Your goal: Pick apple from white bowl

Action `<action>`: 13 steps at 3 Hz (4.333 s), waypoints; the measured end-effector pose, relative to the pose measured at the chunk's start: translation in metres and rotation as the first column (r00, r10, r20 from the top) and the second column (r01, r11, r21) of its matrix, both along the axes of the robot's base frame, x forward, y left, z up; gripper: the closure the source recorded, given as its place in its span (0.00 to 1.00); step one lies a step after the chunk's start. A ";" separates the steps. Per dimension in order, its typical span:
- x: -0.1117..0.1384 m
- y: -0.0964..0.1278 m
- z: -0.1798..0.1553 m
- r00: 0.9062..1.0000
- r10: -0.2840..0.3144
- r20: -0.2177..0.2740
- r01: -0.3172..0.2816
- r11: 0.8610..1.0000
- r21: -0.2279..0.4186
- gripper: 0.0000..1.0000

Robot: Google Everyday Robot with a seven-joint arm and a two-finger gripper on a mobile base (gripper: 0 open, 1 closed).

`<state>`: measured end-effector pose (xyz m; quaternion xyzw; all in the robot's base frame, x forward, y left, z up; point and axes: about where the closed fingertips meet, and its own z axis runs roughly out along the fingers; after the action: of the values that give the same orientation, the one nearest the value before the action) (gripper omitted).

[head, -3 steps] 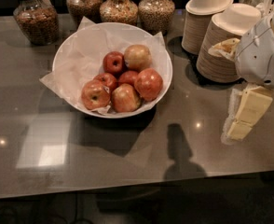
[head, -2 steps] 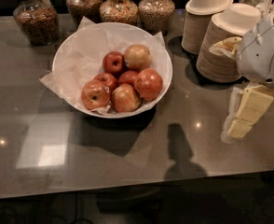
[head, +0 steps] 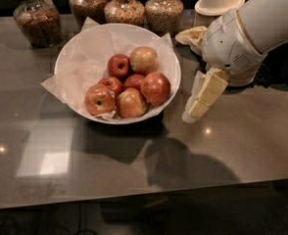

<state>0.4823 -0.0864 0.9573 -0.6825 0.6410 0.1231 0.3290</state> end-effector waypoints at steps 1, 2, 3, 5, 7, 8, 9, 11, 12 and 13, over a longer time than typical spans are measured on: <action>0.013 0.029 -0.011 0.998 0.053 -0.026 -0.050 0.993 0.104 0.10; 0.021 0.046 -0.019 0.996 0.076 -0.043 -0.068 0.984 0.162 0.28; 0.026 0.052 -0.018 0.996 0.077 -0.041 -0.068 0.979 0.192 0.31; 0.028 0.050 -0.021 0.998 0.051 -0.038 -0.042 0.976 0.215 0.32; 0.037 0.048 -0.038 0.998 0.020 -0.054 -0.010 0.982 0.190 0.31; 0.040 0.046 -0.048 0.998 0.002 -0.060 0.007 0.988 0.157 0.31; 0.042 0.044 -0.057 0.997 -0.012 -0.070 0.020 0.992 0.126 0.32; 0.045 0.048 -0.066 0.996 -0.026 -0.083 0.032 0.997 0.072 0.37; 0.047 0.052 -0.073 0.995 -0.036 -0.091 0.039 0.999 0.030 0.36; 0.047 0.053 -0.075 0.994 -0.042 -0.098 0.043 0.999 0.014 0.54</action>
Offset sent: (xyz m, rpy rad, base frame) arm 0.0324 0.0622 -0.0290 0.2346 0.0786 0.0910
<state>0.5297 -0.0332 0.8828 -0.6592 0.6696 0.1544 0.3054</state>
